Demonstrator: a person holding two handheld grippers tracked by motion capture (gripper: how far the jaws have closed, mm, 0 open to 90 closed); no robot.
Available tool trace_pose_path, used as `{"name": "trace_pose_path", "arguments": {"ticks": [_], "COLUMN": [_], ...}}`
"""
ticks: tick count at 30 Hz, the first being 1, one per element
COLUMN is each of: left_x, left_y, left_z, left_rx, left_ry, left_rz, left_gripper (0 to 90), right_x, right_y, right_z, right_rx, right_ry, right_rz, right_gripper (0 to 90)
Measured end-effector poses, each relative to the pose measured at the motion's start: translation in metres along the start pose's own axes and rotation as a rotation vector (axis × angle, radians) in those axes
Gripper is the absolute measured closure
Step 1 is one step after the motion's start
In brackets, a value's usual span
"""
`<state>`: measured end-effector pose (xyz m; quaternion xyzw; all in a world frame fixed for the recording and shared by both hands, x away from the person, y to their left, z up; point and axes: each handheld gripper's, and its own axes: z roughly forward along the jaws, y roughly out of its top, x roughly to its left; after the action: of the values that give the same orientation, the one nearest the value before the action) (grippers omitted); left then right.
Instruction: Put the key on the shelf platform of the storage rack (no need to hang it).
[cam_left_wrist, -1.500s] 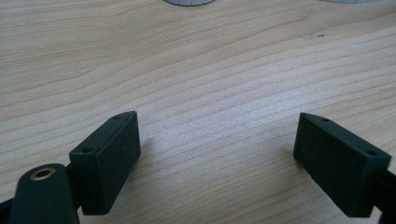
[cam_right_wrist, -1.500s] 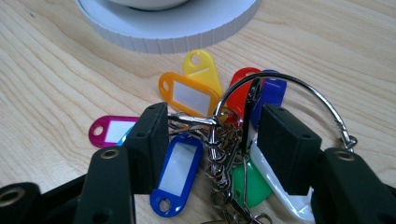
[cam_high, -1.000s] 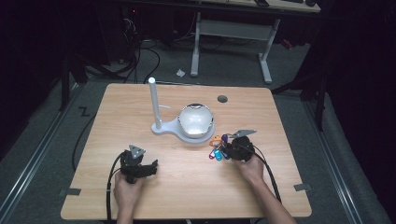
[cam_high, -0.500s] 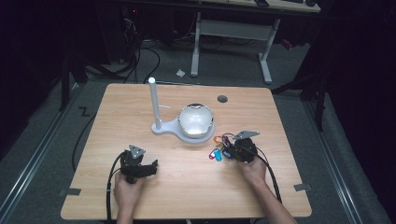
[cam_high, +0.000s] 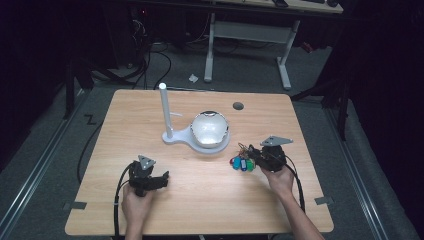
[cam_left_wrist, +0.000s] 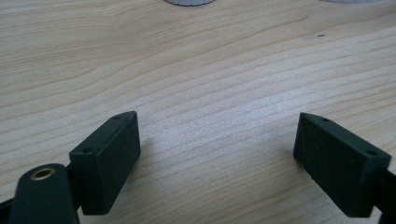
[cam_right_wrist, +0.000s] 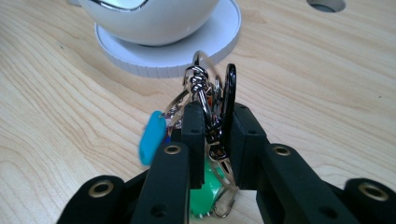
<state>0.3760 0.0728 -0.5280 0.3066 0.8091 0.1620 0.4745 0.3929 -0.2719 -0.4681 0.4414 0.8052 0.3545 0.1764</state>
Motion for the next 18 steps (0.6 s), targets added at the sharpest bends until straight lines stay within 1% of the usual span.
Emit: {"name": "trace_pose_path", "arguments": {"ticks": [3, 5, 8, 9, 10, 11, 12, 13, 15, 16, 18], "left_x": [0.0, 0.0, 0.0, 0.0, 0.0, -0.001, 0.0, -0.001, 0.0, -0.001, -0.001], "left_y": [0.0, 0.0, 0.0, 0.0, 0.0, 0.0, 0.0, 0.0, 0.0, 0.0, 0.0], "left_z": [0.0, 0.0, 0.0, 0.0, 0.0, 0.0, 0.0, 0.0, 0.0, 0.0, 0.0], "left_rx": [0.001, 0.0, 0.001, 0.003, 0.0, 0.003, 0.001, 0.003, 0.001, 0.003, 0.003], "left_ry": [-0.001, 0.001, -0.001, 0.002, 0.0, 0.003, -0.001, 0.004, 0.0, 0.004, 0.003], "left_rz": [0.001, -0.001, 0.0, -0.006, 0.001, -0.009, 0.0, -0.009, -0.002, -0.009, -0.009], "left_gripper": [15.1, 15.1, 15.1, 15.1, 15.1, 15.1, 15.1, 15.1, 15.1, 15.1, 15.1], "right_x": [-0.002, -0.003, -0.005, -0.005, -0.006, -0.007, -0.007, -0.008, -0.009, -0.009, -0.012], "right_y": [0.004, 0.008, 0.012, 0.014, 0.016, 0.017, 0.017, 0.018, 0.02, 0.021, 0.023], "right_z": [-0.005, -0.01, -0.017, -0.019, -0.022, -0.024, -0.026, -0.027, -0.031, -0.032, -0.036], "right_rx": [-0.006, -0.019, -0.033, -0.038, -0.046, -0.053, -0.058, -0.061, -0.066, -0.068, -0.077], "right_ry": [0.006, 0.014, 0.021, 0.025, 0.029, 0.035, 0.039, 0.043, 0.046, 0.051, 0.06], "right_rz": [-0.003, -0.003, 0.002, 0.008, 0.004, 0.01, 0.014, 0.014, 0.017, 0.021, 0.025], "right_gripper": [78.7, 78.8, 78.8, 78.8, 78.8, 78.9, 78.9, 78.9, 78.9, 78.9, 78.9]}}
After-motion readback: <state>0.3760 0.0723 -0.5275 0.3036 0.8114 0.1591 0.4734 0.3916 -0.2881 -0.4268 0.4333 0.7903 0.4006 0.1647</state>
